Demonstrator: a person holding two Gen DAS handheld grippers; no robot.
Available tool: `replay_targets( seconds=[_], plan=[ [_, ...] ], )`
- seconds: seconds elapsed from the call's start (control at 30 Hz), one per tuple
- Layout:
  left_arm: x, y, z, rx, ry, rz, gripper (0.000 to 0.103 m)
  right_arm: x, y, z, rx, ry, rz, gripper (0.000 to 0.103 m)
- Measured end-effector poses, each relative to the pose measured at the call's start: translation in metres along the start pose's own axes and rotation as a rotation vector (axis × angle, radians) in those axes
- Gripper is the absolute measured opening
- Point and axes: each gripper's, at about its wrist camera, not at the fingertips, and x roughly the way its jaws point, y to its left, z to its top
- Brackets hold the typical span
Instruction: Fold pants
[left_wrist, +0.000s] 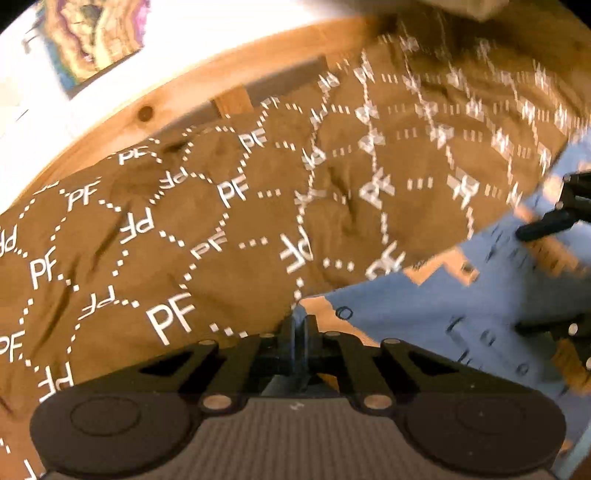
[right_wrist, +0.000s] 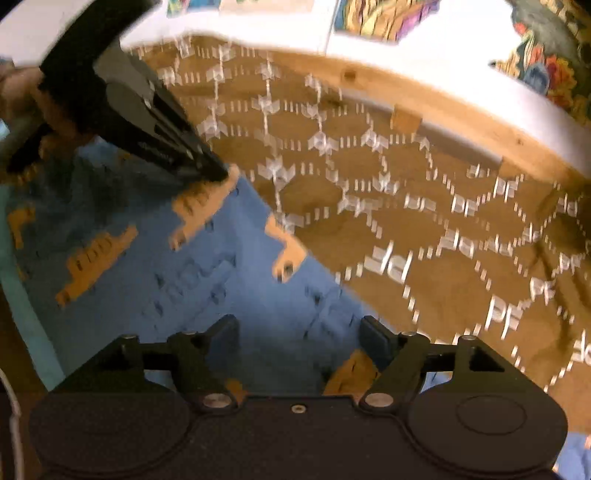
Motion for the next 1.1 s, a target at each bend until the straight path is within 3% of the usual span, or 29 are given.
replay_targets(
  seconds=[0.03, 0.1, 0.27, 0.33, 0.37, 0.43, 0.5, 0.57, 0.7, 0.8, 0.9, 1.0, 1.1],
  plan=[
    [0.004, -0.001, -0.002, -0.008, 0.017, -0.008, 0.005, 0.008, 0.002, -0.005, -0.01, 0.036, -0.008, 0.077],
    [0.005, -0.001, -0.004, -0.031, 0.011, -0.005, 0.006, 0.009, 0.004, -0.012, -0.026, 0.02, -0.02, 0.077],
    [-0.024, -0.004, -0.009, -0.099, -0.051, 0.069, 0.022, -0.041, 0.003, -0.018, 0.024, -0.032, -0.044, 0.082],
    [-0.042, -0.011, -0.017, -0.151, -0.085, 0.064, 0.061, -0.058, 0.007, -0.032, 0.036, -0.009, -0.049, 0.085],
    [-0.051, -0.017, -0.023, -0.166, -0.106, 0.057, 0.064, -0.064, 0.009, -0.04, 0.032, 0.011, -0.065, 0.085],
    [-0.058, -0.029, -0.035, -0.164, -0.11, 0.041, 0.065, -0.068, 0.014, -0.058, 0.014, 0.044, -0.127, 0.086],
    [-0.052, -0.053, -0.047, -0.098, -0.064, 0.05, 0.065, -0.067, 0.012, -0.075, 0.034, 0.071, -0.166, 0.091],
    [-0.04, -0.075, -0.063, -0.013, -0.002, 0.108, 0.065, -0.064, 0.001, -0.087, 0.128, 0.064, -0.163, 0.101],
    [-0.048, -0.089, -0.078, 0.075, -0.024, 0.181, 0.075, -0.081, -0.018, -0.088, 0.257, 0.076, -0.135, 0.1],
    [-0.063, -0.081, -0.072, 0.019, -0.025, 0.118, 0.079, -0.118, -0.026, -0.098, 0.301, 0.025, -0.212, 0.1],
    [-0.077, -0.088, -0.061, -0.033, -0.098, 0.026, 0.083, -0.152, -0.051, -0.121, 0.486, -0.041, -0.295, 0.099],
    [-0.078, -0.105, -0.045, -0.046, -0.151, -0.068, 0.084, -0.172, -0.088, -0.148, 0.734, -0.093, -0.358, 0.09],
    [-0.066, -0.134, -0.031, 0.005, -0.134, -0.128, 0.086, -0.182, -0.116, -0.167, 0.917, -0.156, -0.362, 0.077]
  ],
)
